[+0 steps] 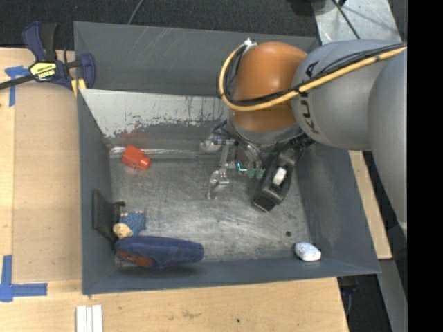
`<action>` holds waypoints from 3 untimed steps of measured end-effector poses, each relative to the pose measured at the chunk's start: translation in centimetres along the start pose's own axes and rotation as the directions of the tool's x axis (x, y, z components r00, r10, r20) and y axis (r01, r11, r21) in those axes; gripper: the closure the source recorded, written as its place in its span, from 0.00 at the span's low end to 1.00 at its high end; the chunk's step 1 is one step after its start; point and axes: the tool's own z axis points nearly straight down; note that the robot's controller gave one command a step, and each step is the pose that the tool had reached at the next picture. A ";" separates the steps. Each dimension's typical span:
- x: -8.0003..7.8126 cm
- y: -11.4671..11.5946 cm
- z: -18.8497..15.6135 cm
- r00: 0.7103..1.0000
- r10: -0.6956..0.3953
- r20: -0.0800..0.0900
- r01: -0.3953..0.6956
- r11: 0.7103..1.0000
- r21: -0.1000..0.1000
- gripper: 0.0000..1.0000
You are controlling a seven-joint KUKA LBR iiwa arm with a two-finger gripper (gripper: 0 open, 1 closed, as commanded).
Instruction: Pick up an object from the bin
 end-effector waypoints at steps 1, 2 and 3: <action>-2.5 0.2 1.5 1.000 0.003 0.010 -0.003 1.000 -0.001 0.00; -2.3 5.1 -7.5 0.999 0.039 0.017 -0.039 0.999 -0.003 0.00; 5.9 13.9 -2.0 0.999 -0.041 -0.001 0.041 0.999 -0.002 0.00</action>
Offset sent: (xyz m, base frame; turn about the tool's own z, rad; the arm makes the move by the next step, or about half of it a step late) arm 0.0228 0.0033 -0.0150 0.0038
